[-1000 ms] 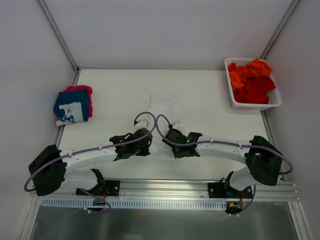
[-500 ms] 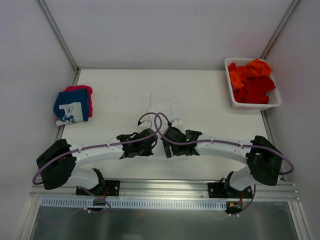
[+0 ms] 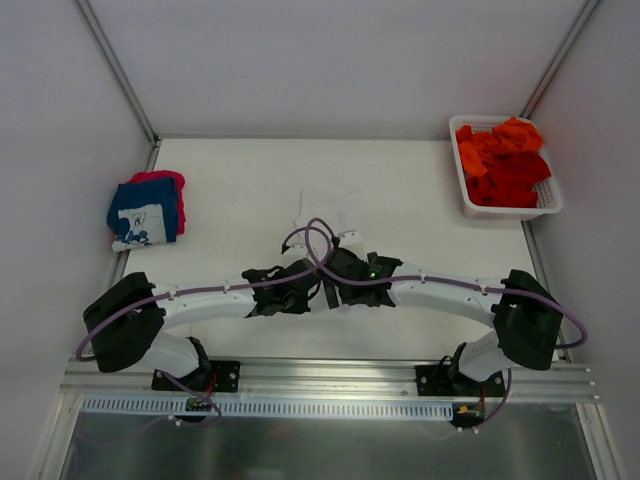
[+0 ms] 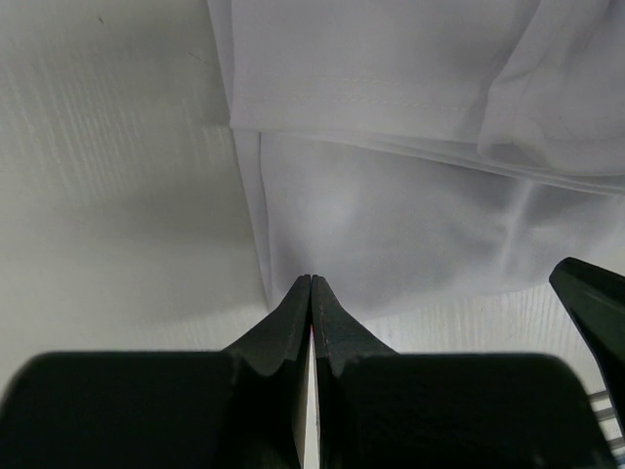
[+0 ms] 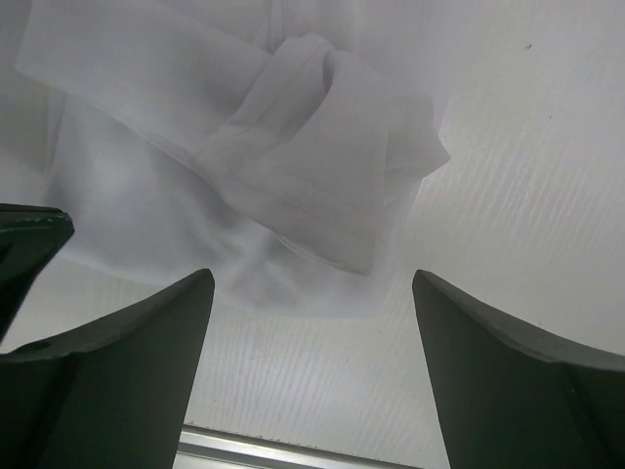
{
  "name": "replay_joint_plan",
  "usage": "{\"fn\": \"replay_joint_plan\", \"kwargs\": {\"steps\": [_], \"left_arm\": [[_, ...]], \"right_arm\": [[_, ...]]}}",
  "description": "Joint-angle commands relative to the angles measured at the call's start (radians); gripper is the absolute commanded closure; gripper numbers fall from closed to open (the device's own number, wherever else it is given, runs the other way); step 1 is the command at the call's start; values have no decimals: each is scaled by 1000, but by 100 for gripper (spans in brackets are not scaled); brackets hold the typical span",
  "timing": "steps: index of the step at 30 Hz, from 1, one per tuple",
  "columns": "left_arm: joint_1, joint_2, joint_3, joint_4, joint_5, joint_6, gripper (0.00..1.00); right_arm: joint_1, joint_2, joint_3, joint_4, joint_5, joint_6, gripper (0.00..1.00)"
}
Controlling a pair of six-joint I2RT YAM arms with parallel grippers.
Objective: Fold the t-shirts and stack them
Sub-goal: Fold the tshirt
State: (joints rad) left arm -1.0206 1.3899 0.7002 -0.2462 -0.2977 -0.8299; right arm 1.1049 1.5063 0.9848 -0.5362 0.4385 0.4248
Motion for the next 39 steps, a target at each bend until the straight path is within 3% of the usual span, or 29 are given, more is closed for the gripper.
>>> {"fn": "replay_joint_plan", "kwargs": {"steps": [1,11,16,19,39], "left_arm": [[-12,14,28,15,-11,-21,100],[-12,27,22,19,-11,-25,100],[-12,17,9,21,-11,-31,100],[-12,9,-2,21,-6,-34,100],[-12,-8,-59,19,-9,-49,100]], "right_arm": [[1,8,60,-13,40,-20,14],[-19,75,86,2,8,-35,69],[-37,101,83,19,3,-40,83],[-51,121,92,24,11,-47,99],[-238,342,367,36,-63,-204,96]]}}
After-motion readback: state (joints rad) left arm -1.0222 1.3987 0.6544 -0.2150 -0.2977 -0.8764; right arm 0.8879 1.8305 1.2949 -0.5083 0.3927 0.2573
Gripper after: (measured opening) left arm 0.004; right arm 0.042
